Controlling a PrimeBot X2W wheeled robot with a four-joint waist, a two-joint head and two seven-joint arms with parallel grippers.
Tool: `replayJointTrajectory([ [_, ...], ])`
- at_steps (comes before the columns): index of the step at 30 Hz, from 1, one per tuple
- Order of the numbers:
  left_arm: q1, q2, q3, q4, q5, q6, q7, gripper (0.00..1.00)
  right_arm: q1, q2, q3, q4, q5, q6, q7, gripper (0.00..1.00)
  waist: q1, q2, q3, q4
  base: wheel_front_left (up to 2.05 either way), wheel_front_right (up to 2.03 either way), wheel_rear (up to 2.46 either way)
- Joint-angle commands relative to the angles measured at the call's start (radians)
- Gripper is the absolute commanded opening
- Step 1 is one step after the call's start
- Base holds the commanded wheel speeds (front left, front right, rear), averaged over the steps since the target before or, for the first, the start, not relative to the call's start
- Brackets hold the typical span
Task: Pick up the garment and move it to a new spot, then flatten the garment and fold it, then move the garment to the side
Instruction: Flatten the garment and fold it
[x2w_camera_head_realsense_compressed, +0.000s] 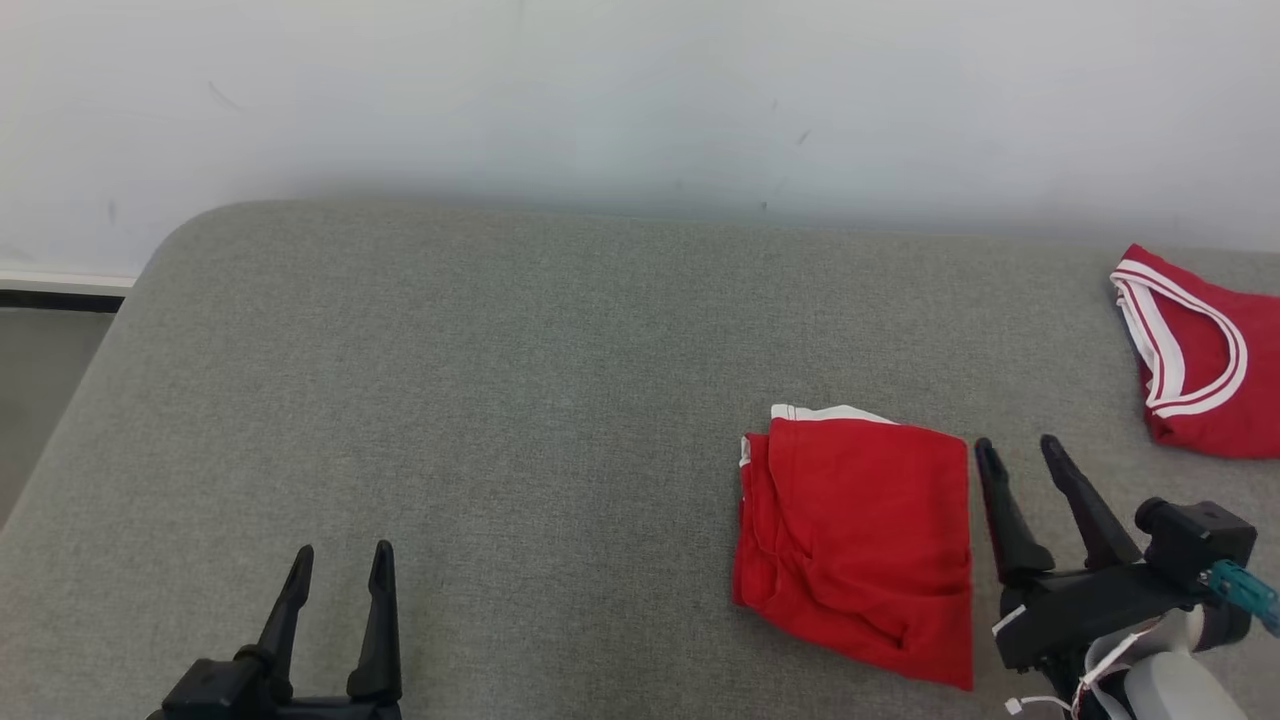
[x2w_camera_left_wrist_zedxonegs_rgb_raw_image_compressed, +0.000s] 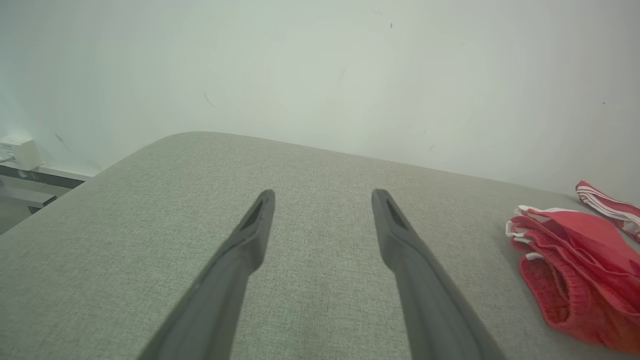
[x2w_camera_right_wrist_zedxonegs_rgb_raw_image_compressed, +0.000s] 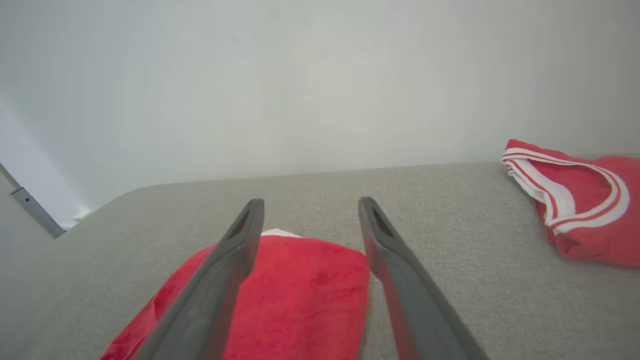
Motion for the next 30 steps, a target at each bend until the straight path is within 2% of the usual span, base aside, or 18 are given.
replayJointTrajectory([
  [1, 0.01, 0.004, 0.003, -0.006, 0.009, 0.001, -0.003, 1.0, 0.012, -0.002, -0.023, 0.017, -0.009, -0.003, -0.012, 0.29, 0.0, -0.0001, -0.001, 0.002, 0.0, 0.0, 0.0],
  [2, 0.011, 0.004, 0.003, -0.007, 0.011, 0.001, -0.003, 1.0, 0.011, -0.003, -0.031, 0.029, -0.016, -0.003, -0.018, 0.0, 0.0, -0.0001, -0.002, 0.003, 0.0, 0.0, 0.0],
  [6, 0.012, 0.008, 0.003, -0.008, 0.012, 0.001, -0.003, 1.0, 0.008, -0.003, -0.038, 0.077, -0.039, -0.003, -0.029, 0.0, 0.0, -0.0001, -0.001, 0.005, 0.0, 0.0, 0.0],
  [11, 0.006, 0.013, -0.003, -0.008, 0.017, 0.001, -0.003, 1.0, -0.025, 0.013, 0.003, 0.18, -0.081, -0.003, -0.054, 0.0, 0.0, -0.0001, 0.001, 0.013, 0.0, 0.0, 0.0],
  [19, -0.015, 0.015, -0.025, 0.004, 0.014, 0.001, -0.003, 1.0, -0.083, 0.081, 0.073, 0.33, -0.121, -0.003, -0.079, 0.0, 0.0, -0.0001, 0.008, 0.044, 0.0, 0.0, 0.0],
  [30, -0.027, 0.014, -0.039, 0.013, 0.004, 0.001, -0.003, 1.0, -0.042, 0.185, 0.153, 0.303, -0.161, -0.003, -0.08, 0.0, 0.0, -0.0001, 0.019, 0.086, 0.0, 0.0, 0.0],
])
